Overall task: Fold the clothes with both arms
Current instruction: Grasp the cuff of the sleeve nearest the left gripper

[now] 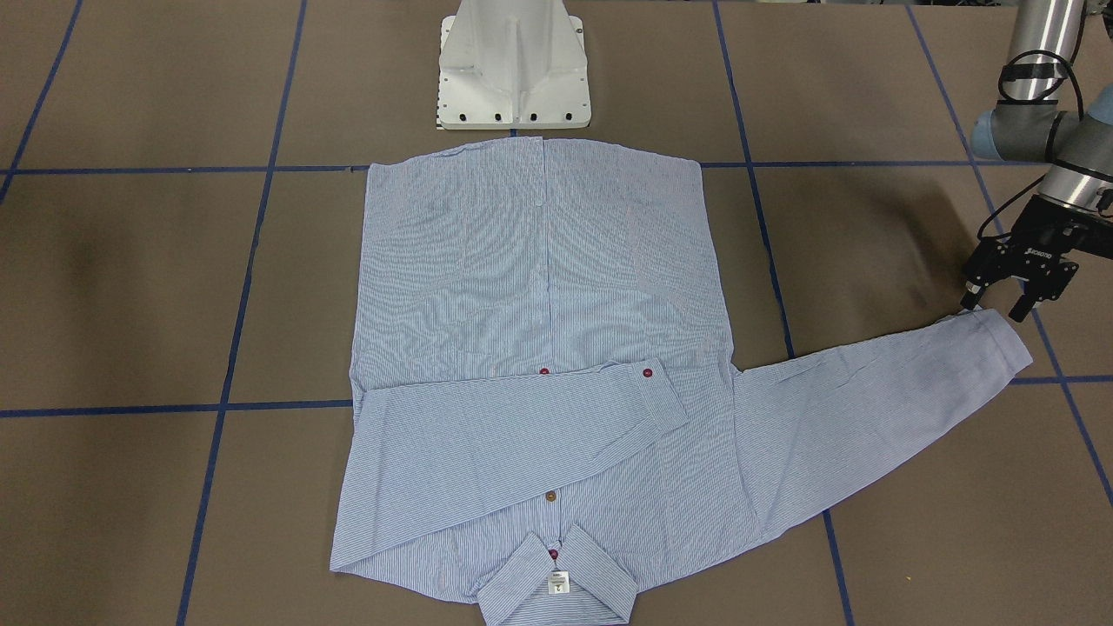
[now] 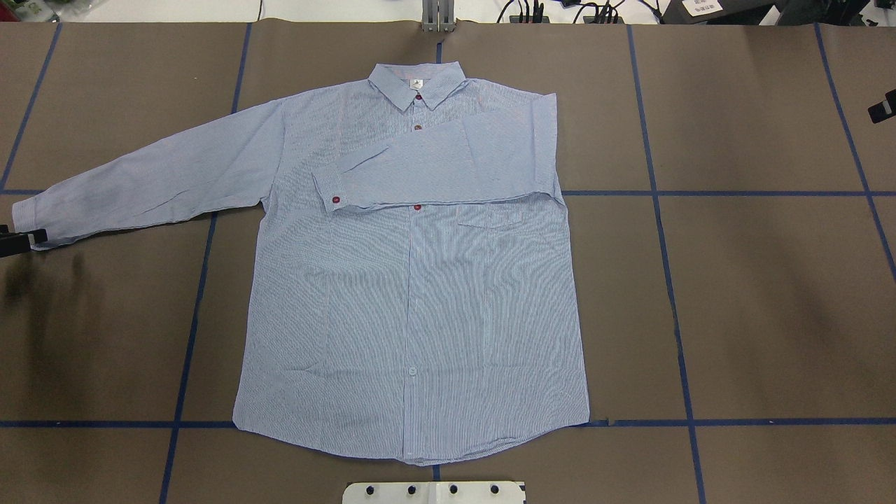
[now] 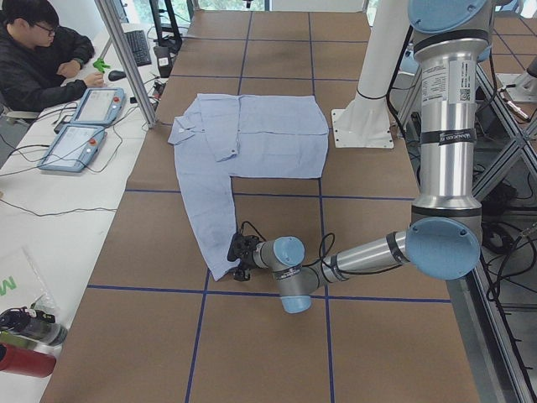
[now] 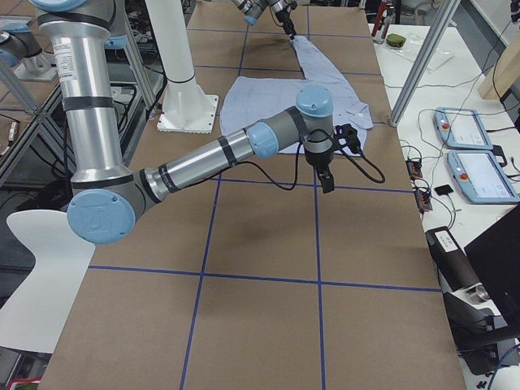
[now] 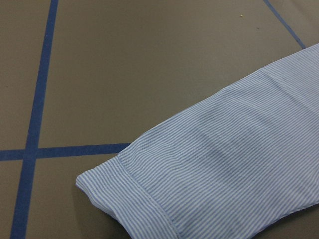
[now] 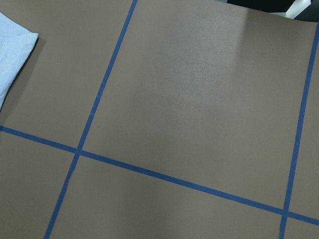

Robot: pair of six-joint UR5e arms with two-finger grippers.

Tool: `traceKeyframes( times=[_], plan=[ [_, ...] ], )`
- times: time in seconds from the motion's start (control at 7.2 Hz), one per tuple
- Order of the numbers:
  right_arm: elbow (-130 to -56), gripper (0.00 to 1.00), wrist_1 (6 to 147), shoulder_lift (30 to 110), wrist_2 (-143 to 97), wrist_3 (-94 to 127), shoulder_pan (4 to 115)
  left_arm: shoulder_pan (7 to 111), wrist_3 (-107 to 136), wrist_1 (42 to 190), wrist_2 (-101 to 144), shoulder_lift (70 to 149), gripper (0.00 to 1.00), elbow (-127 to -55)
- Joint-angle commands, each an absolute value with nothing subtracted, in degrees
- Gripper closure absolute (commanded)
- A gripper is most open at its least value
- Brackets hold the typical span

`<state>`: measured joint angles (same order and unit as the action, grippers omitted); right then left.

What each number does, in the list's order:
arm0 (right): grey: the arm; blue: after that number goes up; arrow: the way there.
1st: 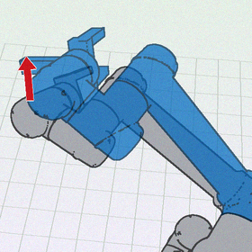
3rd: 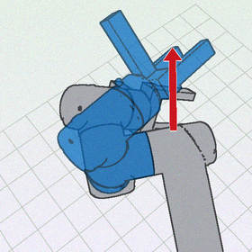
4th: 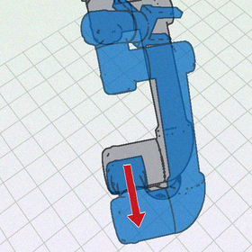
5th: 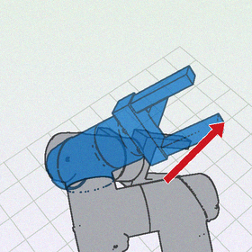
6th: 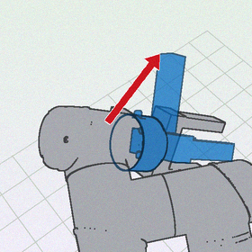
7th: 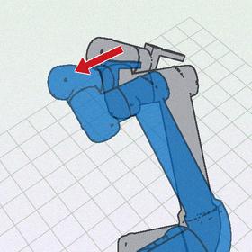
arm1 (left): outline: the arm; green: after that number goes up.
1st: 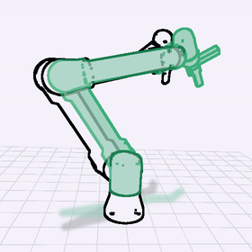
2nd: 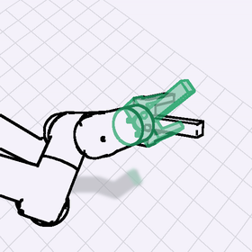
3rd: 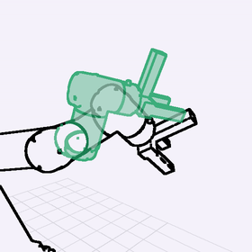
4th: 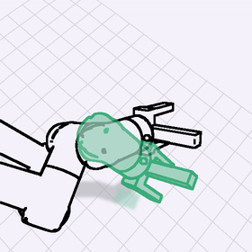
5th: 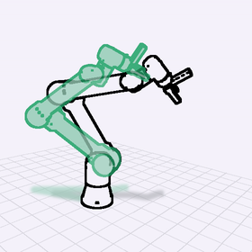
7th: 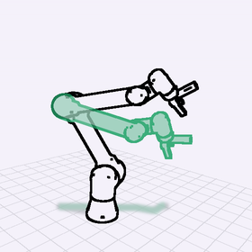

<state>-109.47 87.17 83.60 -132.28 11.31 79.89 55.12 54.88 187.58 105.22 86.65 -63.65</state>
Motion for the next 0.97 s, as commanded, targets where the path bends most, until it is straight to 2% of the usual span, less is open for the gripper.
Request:
traceKeyframes(
  times=[0.0, 0.14, 0.28, 0.42, 0.69, 0.83],
  plan=[
    [-109.51, 0.0, 85.87, 84.46, -132.28, 11.42, 79.89, 54.76, 54.93, 187.56, 104.77, 88.24, 0.17, -61.79],
    [-109.6, 0.0, 85.78, 84.46, -132.28, 11.43, 79.89, 54.76, 54.93, 187.65, 104.77, 88.24, 0.37, -61.79],
    [-109.6, 0.0, 85.78, 84.46, -132.28, 11.51, 79.89, 54.76, 54.32, 187.73, 104.85, 87.98, 0.7, -61.87],
    [-109.6, 0.0, 85.78, 84.46, -132.28, 11.69, 79.89, 54.76, 54.06, 190.17, 105.38, 87.2, 0.84, -62.22],
    [-109.6, 0.0, 85.78, 84.46, -132.28, 11.95, 79.89, 54.93, 53.88, 192.56, 110.09, 85.7, 0.87, -62.66],
    [-109.6, 0.0, 85.78, 84.46, -132.28, 12.04, 79.89, 54.93, 53.88, 192.13, 110.65, 85.87, 0.97, -63.97]
  ],
)
